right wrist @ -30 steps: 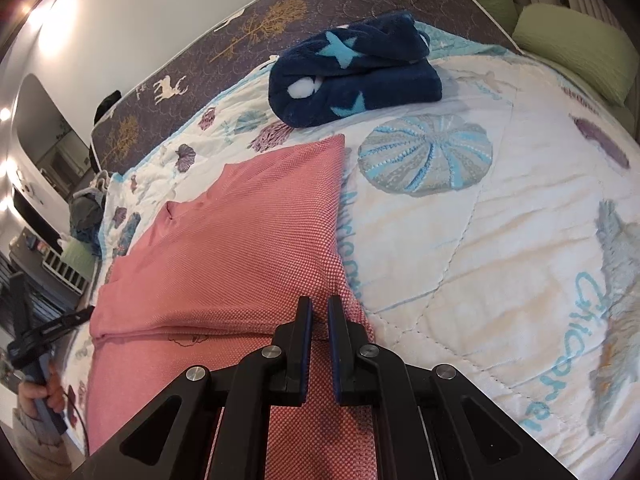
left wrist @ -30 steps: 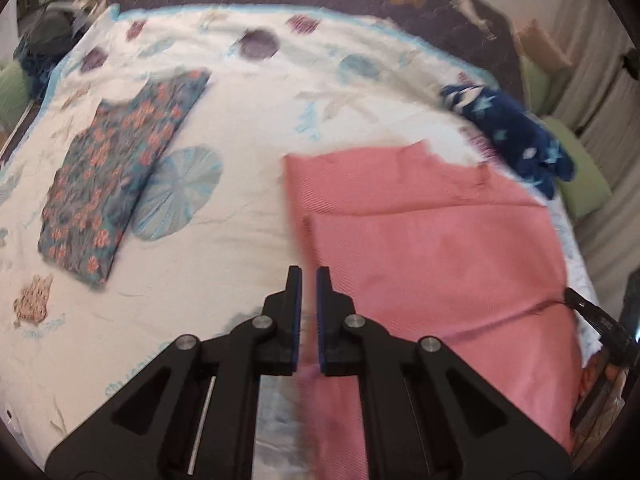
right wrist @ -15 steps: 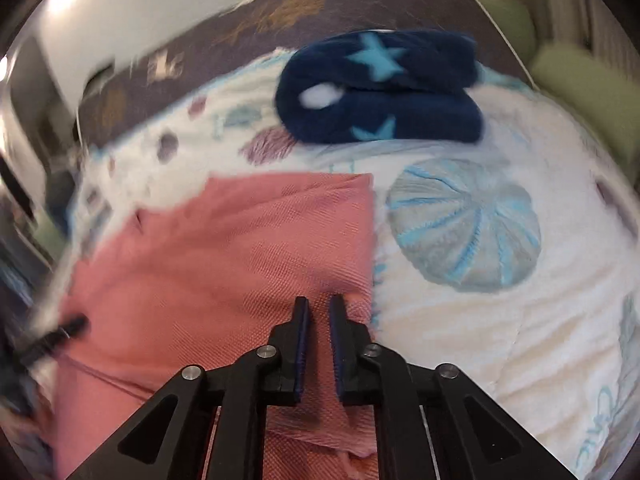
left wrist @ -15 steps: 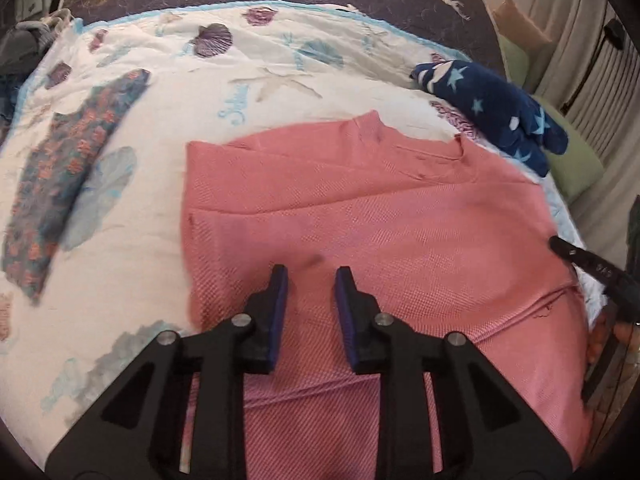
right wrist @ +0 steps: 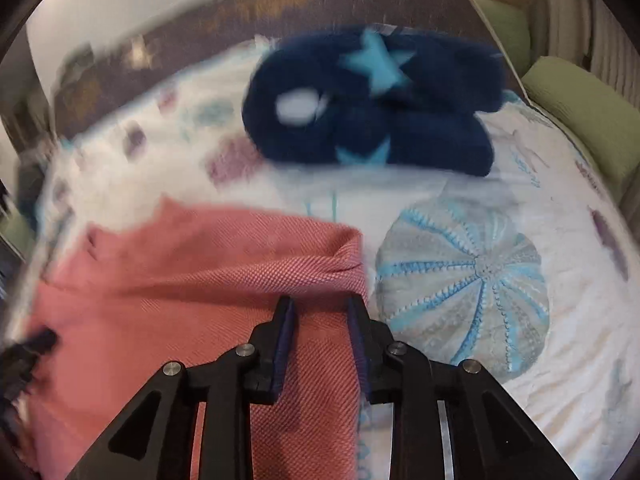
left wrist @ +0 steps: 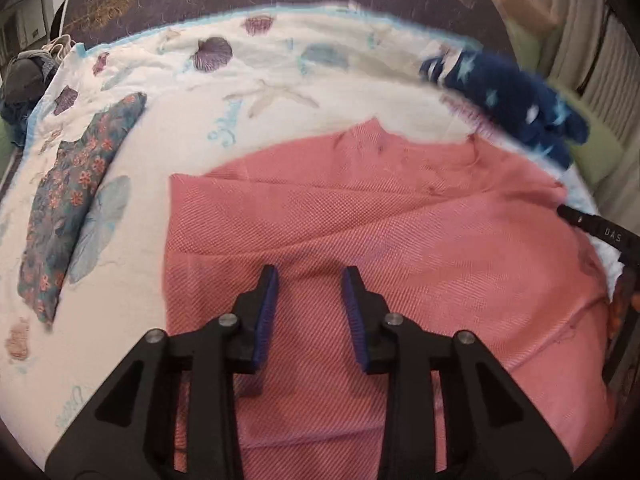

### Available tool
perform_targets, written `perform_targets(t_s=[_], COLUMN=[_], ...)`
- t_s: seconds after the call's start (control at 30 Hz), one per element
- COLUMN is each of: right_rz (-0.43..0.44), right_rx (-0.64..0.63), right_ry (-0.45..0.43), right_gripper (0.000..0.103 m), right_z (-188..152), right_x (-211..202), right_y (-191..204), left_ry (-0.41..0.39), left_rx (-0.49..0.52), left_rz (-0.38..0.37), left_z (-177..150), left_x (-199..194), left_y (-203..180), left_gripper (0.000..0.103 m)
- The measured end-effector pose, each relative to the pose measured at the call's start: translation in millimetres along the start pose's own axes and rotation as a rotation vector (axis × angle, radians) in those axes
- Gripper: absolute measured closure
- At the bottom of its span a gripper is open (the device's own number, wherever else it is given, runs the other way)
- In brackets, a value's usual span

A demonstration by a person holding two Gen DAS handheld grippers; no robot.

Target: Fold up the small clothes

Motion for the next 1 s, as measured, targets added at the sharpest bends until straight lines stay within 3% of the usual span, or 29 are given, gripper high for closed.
perform_targets(t_s=[0.07, 0.13, 0.17, 0.27, 0.43, 0.67, 0.87, 1.0], right_rz=[0.037, 0.145, 0.184, 0.18, 0.164, 0.217, 0.222, 0.218], right_rx=[0.037, 0.066, 0.065, -0.003, -0.078, -0.075, -0.11, -0.107], right_ry=[0.022, -0.003, -0.019, -0.06, -0.049, -0.062, -0.019, 0.013], right_gripper=[0.075, 0.075, 0.074, 0.067, 0.063, 0.053, 0.051, 0.051], right_z=[-3.4, -12.3, -18.3, -44.7, -97.9, -147.7, -196.4, -229.8], right_x=[-17.3, -49.7, -65.3, -109.3, -152.6, -185.6, -203.5, -213.7], right_y=[-8.7, -16.5, -19.4, -29.6, -44.3, -51.4, -52.2, -62.3], left_ry=[-0.013, -0.063, -0.094, -0.145, -0.132, -0.095, -0.042, -0.057], left_rx=[-0.04, -0.059, -0.058, -0.031, -0.052, -0.141, -0.117, -0.086], left_rz=[-0.08, -0.155, -0.171, -0.156, -0.138, -0.186, -0.224, -0.224], left_z=[-4.6, -11.1, -17.9, -38.2, -86.5, -147.2, -203.3, -230.6], left_x=[-19.9, -47.6, -66.8, -99.1, -129.7, -151.7, -169.2, -187.1], left_y=[5.6, 9.5, 12.0, 13.5, 27.7, 43.6, 27.5, 18.3], left_gripper=[0.067, 0.066, 0.06, 0.05, 0.046, 0.04, 0.039, 0.038])
Point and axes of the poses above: each gripper's, at about its wrist camera, not at the fingertips, and x roughly the way its jaws point, y to its left, z to its top, the point moved 4 cm from there along x, roughly the way its jaws point, and after that the axes turned 8 degrees about -z, right-handed, at the moved point
